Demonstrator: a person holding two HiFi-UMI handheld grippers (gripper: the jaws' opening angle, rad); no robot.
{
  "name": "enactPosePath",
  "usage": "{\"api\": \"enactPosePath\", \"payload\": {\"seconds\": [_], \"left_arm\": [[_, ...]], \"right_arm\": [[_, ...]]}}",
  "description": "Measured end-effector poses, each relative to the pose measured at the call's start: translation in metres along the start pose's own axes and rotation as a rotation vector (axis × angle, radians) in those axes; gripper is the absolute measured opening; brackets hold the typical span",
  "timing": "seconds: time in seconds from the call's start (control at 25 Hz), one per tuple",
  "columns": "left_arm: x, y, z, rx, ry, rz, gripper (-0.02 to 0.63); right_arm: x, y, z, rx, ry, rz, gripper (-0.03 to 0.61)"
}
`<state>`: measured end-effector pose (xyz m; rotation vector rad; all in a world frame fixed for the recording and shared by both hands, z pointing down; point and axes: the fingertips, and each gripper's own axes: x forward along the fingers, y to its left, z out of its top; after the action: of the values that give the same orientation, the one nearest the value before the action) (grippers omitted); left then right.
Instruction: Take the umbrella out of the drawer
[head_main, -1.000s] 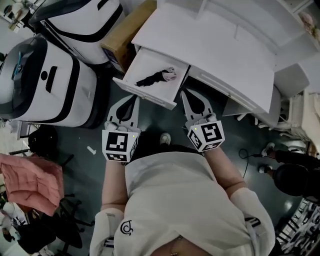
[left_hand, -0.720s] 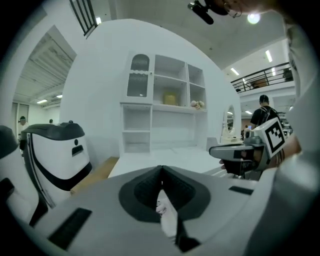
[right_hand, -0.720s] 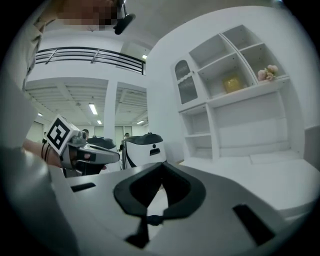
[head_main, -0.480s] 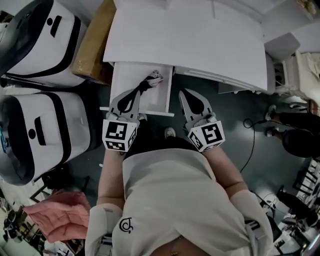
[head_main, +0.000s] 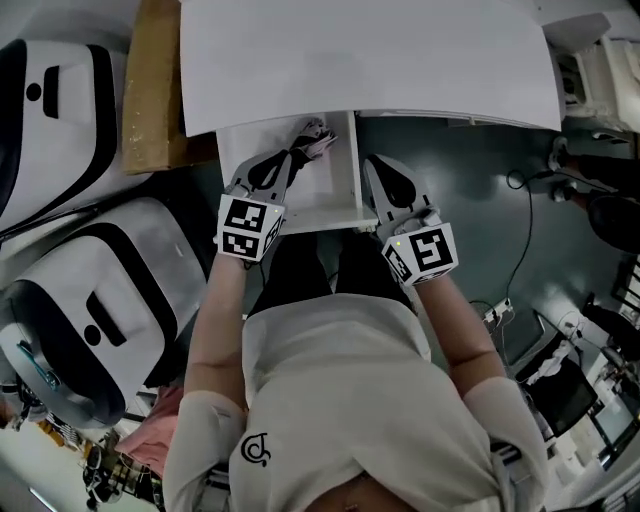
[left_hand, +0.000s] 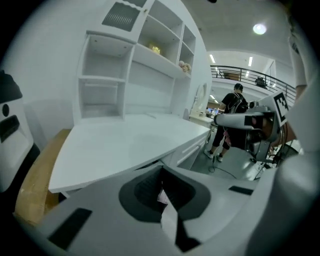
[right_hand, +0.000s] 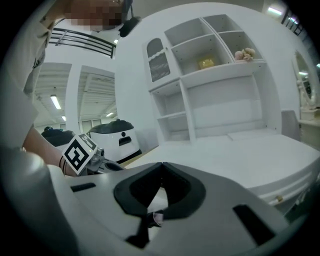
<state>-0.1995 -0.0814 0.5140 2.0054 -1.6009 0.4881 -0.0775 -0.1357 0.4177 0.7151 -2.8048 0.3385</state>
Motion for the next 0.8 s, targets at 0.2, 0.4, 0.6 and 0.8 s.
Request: {"api": "enactPosePath", "payload": {"seconds": [0.2, 0.4, 0.6, 0.8], "left_arm": [[0.047, 0.009, -0.040, 0.011, 0.116, -0.117, 0.021], [0.080, 0.007, -0.076, 0.039, 0.240, -0.201, 0.142], [0.115, 0.001, -0.104, 0.027, 0.307, -0.256, 0.318], [0.139, 0.002, -0.143, 0.039, 0.415, -0.265, 0.368]], "right_arm": [[0.020, -0.015, -0.026, 0.018, 0.032, -0.080, 0.006], [0.022, -0.023, -0.045, 0.062, 0.050, -0.152, 0.006], [0.018, -0.032, -0.070, 0.086, 0.076, -0.214, 0.006], [0.015, -0.026, -0.087, 0.041, 0.100, -0.236, 0.006]]}}
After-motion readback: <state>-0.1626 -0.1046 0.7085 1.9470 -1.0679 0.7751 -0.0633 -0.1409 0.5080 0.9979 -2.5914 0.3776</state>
